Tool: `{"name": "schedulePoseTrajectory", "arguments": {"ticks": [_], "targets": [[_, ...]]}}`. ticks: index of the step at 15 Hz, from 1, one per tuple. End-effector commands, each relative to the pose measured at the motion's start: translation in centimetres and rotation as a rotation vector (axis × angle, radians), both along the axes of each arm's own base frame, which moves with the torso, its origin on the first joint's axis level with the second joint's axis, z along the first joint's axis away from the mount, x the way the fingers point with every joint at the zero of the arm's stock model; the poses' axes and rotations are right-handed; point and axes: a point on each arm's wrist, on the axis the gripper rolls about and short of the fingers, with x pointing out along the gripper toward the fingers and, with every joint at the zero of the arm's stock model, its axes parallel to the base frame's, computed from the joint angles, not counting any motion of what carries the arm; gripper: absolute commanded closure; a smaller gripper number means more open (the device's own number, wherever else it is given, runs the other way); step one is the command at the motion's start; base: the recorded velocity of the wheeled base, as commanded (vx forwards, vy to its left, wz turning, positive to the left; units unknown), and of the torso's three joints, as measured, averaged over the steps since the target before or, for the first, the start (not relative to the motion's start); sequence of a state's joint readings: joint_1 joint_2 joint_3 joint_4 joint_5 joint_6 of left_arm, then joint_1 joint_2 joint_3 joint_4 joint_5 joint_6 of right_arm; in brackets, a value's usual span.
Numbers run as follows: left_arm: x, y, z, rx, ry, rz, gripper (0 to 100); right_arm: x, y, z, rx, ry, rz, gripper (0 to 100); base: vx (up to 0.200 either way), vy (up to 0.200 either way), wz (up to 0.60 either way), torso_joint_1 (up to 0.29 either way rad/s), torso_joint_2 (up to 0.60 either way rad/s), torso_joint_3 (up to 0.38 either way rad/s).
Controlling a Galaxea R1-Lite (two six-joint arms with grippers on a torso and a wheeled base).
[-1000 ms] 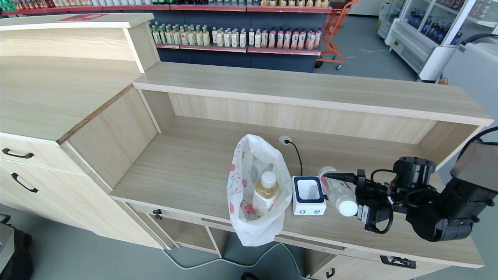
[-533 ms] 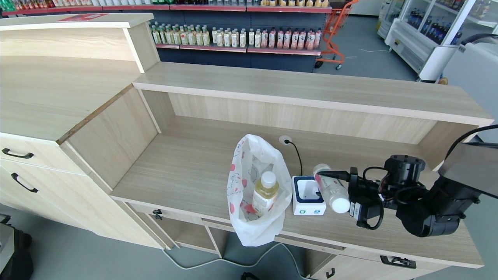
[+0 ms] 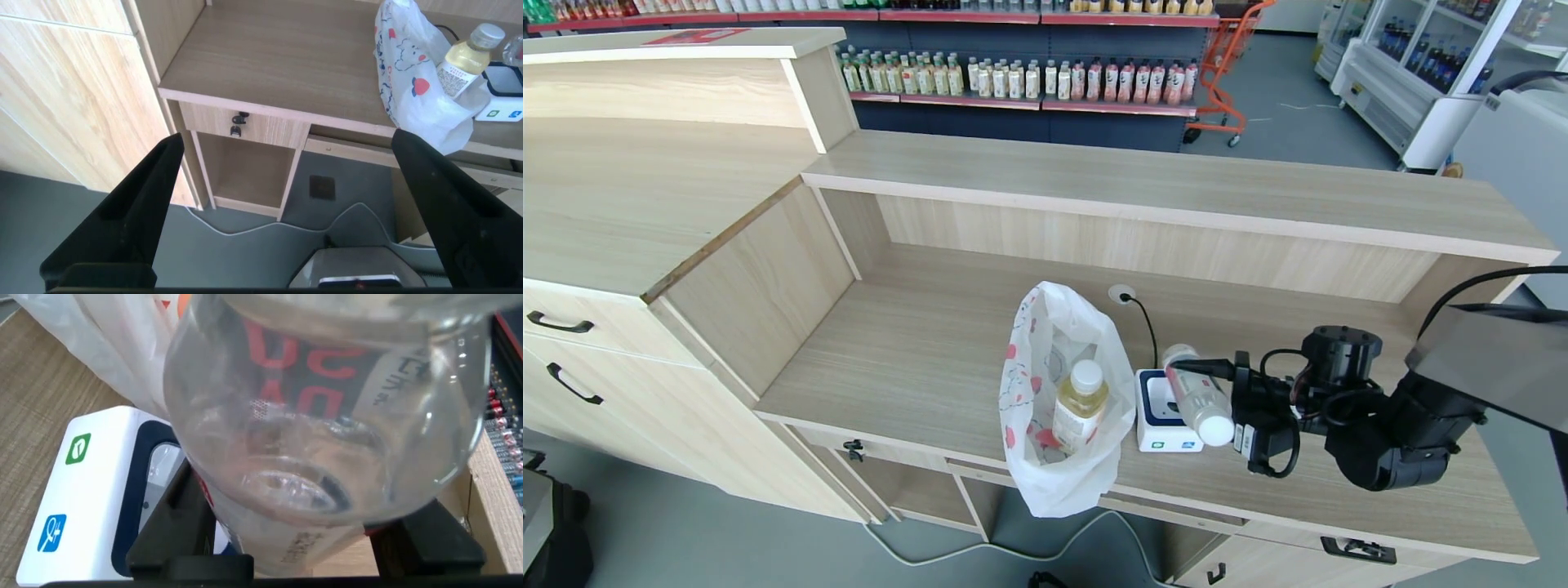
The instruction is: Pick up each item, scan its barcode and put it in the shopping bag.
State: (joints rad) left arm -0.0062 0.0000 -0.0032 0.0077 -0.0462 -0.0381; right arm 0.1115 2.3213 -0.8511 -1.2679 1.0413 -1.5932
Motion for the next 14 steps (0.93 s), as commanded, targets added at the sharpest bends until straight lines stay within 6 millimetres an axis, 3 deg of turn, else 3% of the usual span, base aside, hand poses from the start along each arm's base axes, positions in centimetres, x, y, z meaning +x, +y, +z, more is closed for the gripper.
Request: {"name": "schedulePoseTrajectory", "arguments": {"ticks": [1, 14], "targets": [[0.00, 0.00, 0.00, 0.000, 0.000, 0.000, 0, 0.32, 0.00, -0.44, 0.000, 0.004, -0.001, 100, 0.000, 0.000, 0.00, 0.000, 0.00, 0.000], [0.00, 0.00, 0.00, 0.000, 0.000, 0.000, 0, 0.85, 0.42, -0.70, 0.008, 0.013, 0.007, 100, 0.000, 0.000, 0.00, 0.000, 0.00, 0.000]]}}
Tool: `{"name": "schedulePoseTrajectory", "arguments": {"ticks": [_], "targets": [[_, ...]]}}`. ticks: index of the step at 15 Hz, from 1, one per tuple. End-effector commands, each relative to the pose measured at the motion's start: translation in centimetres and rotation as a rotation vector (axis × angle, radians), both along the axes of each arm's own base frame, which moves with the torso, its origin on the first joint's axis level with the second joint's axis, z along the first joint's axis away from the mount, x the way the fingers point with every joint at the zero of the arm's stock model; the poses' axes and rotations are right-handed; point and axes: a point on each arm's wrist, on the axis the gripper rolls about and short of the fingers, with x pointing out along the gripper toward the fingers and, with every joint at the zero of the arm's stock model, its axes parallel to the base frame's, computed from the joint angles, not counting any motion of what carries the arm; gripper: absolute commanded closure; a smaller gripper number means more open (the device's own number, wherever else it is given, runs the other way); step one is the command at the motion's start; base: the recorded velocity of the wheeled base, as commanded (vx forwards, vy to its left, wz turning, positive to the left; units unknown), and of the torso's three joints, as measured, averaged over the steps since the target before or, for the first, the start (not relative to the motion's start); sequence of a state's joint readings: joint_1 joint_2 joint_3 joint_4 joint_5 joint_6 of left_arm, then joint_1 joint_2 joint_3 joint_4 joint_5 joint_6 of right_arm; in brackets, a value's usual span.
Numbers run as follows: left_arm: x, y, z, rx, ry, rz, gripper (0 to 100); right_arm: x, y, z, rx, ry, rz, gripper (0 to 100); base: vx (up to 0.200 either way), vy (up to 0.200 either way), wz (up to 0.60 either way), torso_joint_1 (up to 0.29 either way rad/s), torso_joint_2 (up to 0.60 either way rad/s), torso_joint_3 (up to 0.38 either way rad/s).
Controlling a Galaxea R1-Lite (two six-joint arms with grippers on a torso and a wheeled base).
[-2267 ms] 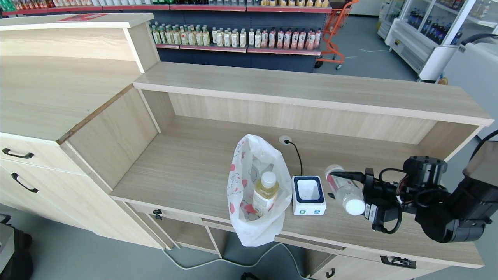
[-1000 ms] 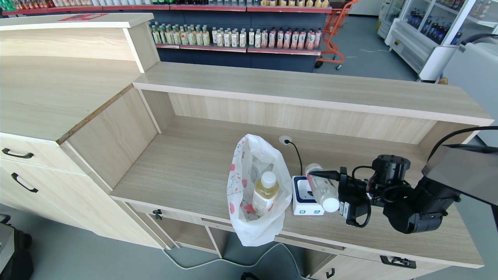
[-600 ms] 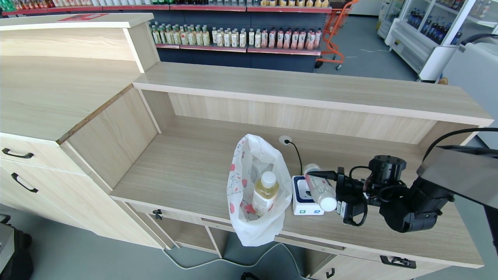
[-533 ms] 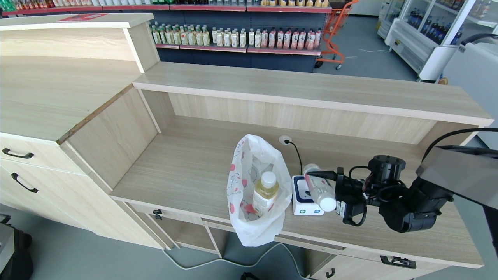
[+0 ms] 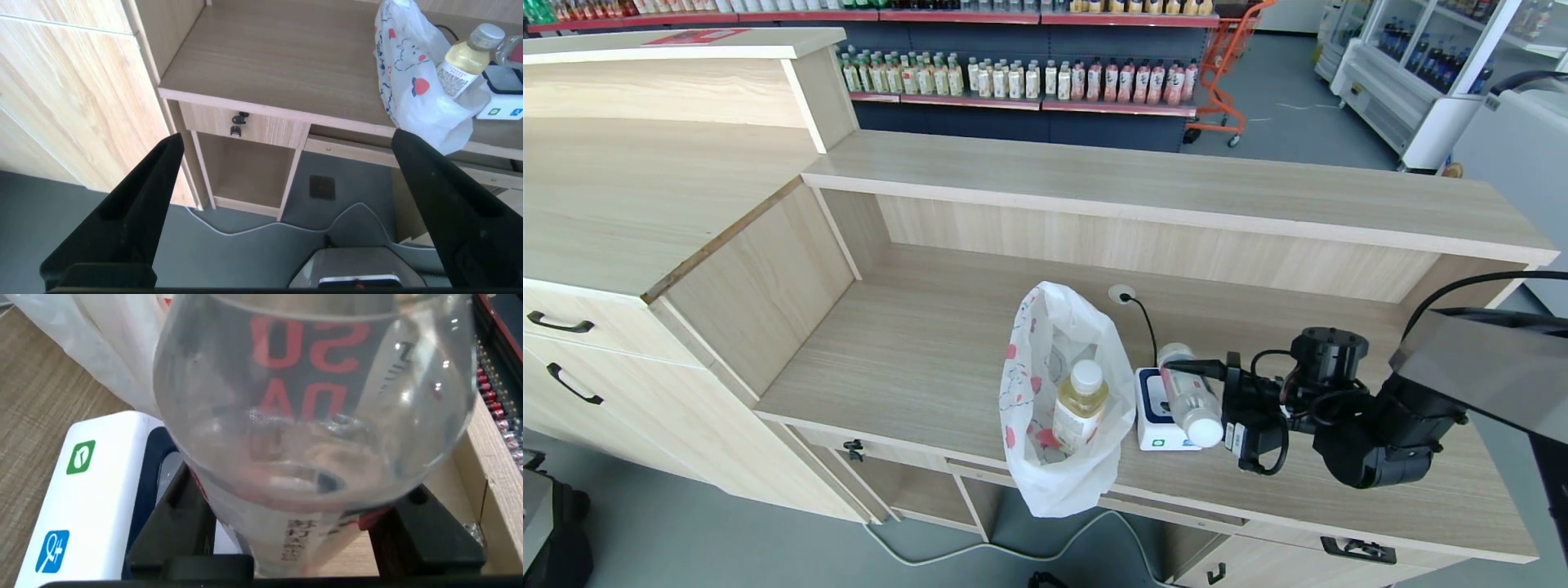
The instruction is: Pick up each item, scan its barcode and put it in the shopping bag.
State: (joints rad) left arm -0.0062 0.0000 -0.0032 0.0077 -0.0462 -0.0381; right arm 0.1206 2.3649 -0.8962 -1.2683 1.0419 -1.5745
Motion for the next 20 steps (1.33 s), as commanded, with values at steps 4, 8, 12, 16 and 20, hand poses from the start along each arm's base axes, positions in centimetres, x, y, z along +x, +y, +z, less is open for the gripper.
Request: {"name": "schedulePoseTrajectory", "arguments": {"ticks": [4, 8, 12, 16, 20], "targets": [[0.0, 0.0, 0.0, 0.000, 0.000, 0.000, 0, -1.5, -1.2, 5.7, 0.126, 0.134, -0.047, 100, 0.000, 0.000, 0.00, 0.000, 0.00, 0.000], [0.0, 0.0, 0.0, 0.000, 0.000, 0.000, 0, -5.0, -3.9, 15.0, 0.358, 0.277, -0.161, 100, 0.000, 0.000, 0.00, 0.000, 0.00, 0.000], [0.0, 0.0, 0.0, 0.000, 0.000, 0.000, 0, -9.7, -6.7, 18.2, 0.909, 0.502, -0.663, 100, 0.000, 0.000, 0.00, 0.000, 0.00, 0.000], [0.0, 0.0, 0.0, 0.000, 0.000, 0.000, 0, -11.4, -8.7, 15.3, 1.105, 0.523, -1.102, 100, 0.000, 0.000, 0.00, 0.000, 0.00, 0.000], [0.0, 0.0, 0.0, 0.000, 0.000, 0.000, 0, -11.7, -9.4, 14.8, 1.127, 0.522, -1.216, 100, 0.000, 0.000, 0.00, 0.000, 0.00, 0.000]]}}
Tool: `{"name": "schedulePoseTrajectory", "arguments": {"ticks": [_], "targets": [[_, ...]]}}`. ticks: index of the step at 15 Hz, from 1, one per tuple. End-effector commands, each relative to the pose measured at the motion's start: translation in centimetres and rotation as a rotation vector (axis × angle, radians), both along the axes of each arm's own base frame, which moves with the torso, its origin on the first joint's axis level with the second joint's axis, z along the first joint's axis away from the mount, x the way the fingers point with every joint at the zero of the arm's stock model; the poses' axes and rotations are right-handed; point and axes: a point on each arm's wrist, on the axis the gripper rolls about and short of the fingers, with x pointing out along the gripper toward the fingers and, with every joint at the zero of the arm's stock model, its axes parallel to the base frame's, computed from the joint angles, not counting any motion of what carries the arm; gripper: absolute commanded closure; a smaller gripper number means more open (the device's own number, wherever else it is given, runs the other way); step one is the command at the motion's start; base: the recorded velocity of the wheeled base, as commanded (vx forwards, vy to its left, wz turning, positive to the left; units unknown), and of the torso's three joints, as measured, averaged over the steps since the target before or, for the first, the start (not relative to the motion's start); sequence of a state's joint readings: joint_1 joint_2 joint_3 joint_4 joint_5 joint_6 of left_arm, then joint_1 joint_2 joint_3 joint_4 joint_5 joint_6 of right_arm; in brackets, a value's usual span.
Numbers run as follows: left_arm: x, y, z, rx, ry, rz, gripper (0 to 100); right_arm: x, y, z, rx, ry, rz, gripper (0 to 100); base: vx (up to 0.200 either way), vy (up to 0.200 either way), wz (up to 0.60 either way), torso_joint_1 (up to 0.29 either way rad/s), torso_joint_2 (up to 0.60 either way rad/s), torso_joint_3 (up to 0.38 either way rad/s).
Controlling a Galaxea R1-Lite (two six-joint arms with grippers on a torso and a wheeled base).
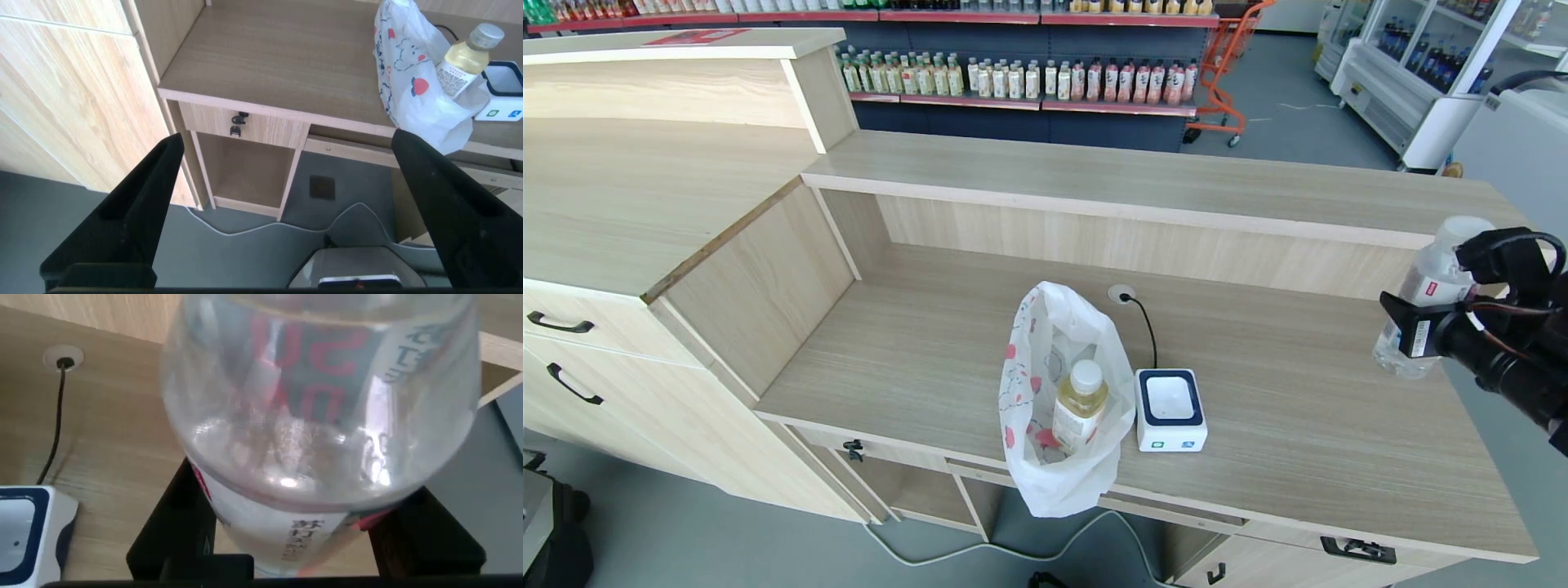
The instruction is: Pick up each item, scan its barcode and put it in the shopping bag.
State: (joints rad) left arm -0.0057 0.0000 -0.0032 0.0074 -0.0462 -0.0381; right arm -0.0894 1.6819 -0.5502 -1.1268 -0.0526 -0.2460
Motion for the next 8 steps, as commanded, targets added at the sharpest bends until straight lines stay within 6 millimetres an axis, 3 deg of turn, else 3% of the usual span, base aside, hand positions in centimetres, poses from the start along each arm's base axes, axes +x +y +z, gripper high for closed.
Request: {"name": "schedulePoseTrajectory", "arguments": {"ticks": [1, 2, 5, 8], "targets": [[0.0, 0.0, 0.0, 0.000, 0.000, 0.000, 0, -0.1, -0.1, 0.2, 0.018, -0.025, -0.002, 100, 0.000, 0.000, 0.00, 0.000, 0.00, 0.000], [0.0, 0.0, 0.0, 0.000, 0.000, 0.000, 0, 0.0, 0.0, 0.2, 0.058, -0.041, 0.008, 100, 0.000, 0.000, 0.00, 0.000, 0.00, 0.000], [0.0, 0.0, 0.0, 0.000, 0.000, 0.000, 0, 1.3, 3.7, -0.6, 0.293, -0.071, 0.183, 100, 0.000, 0.000, 0.00, 0.000, 0.00, 0.000], [0.0, 0.0, 0.0, 0.000, 0.000, 0.000, 0, 1.9, 8.2, -1.7, 0.253, -0.010, 0.421, 100, 0.000, 0.000, 0.00, 0.000, 0.00, 0.000]]}}
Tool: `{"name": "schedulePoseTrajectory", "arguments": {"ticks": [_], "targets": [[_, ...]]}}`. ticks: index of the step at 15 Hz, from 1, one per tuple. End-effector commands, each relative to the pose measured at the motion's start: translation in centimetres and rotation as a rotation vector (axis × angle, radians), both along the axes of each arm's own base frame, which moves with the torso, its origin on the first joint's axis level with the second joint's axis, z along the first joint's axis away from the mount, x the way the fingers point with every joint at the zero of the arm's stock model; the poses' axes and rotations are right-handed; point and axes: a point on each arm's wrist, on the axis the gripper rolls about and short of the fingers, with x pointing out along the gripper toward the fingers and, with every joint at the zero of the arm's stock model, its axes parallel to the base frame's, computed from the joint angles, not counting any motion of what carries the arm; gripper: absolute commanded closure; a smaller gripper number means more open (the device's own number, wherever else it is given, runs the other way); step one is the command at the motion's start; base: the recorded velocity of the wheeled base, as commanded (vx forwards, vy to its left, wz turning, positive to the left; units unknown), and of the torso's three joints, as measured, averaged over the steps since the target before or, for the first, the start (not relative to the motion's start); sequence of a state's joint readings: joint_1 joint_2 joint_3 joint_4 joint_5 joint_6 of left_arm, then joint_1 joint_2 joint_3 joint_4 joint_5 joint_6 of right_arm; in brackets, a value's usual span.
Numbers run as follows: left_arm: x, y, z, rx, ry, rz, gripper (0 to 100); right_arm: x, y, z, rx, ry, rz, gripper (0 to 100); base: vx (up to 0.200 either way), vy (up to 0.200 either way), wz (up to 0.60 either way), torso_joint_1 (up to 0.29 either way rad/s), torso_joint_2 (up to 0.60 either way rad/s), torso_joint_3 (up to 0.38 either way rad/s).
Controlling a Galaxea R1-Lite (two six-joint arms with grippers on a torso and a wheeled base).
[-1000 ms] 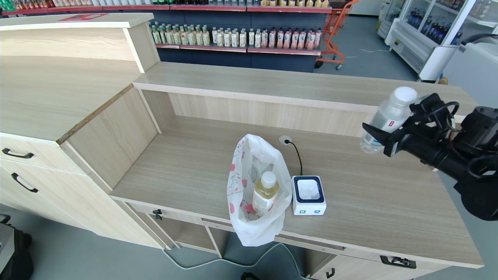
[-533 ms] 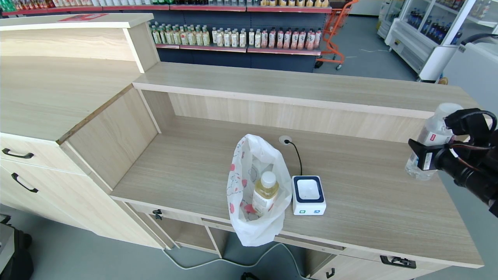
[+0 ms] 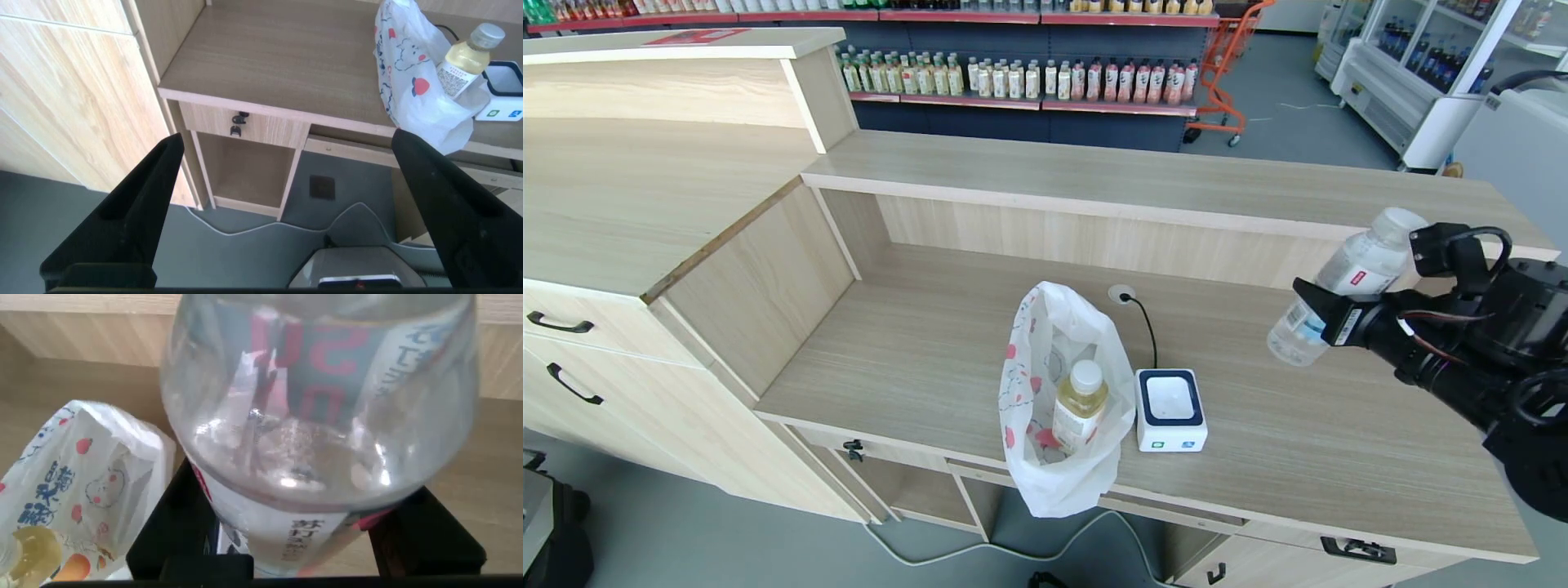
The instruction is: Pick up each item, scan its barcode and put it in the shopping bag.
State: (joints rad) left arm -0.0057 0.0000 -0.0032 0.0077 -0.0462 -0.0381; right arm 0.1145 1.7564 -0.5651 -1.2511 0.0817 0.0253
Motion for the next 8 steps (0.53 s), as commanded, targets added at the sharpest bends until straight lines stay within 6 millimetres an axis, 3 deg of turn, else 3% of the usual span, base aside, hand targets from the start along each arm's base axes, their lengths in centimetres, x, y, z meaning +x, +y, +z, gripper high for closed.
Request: {"name": "schedulePoseTrajectory", "arguments": {"ticks": [1, 5, 8], "targets": [[0.0, 0.0, 0.0, 0.000, 0.000, 0.000, 0, 0.4, 2.8, -1.5, -0.129, 0.024, 0.103, 100, 0.000, 0.000, 0.00, 0.000, 0.00, 0.000], [0.0, 0.0, 0.0, 0.000, 0.000, 0.000, 0, -0.7, 3.0, -1.4, -0.352, -0.034, 0.106, 100, 0.000, 0.000, 0.00, 0.000, 0.00, 0.000], [0.0, 0.0, 0.0, 0.000, 0.000, 0.000, 0, -1.1, 0.8, -0.6, -0.465, -0.068, 0.011, 100, 0.000, 0.000, 0.00, 0.000, 0.00, 0.000]]}}
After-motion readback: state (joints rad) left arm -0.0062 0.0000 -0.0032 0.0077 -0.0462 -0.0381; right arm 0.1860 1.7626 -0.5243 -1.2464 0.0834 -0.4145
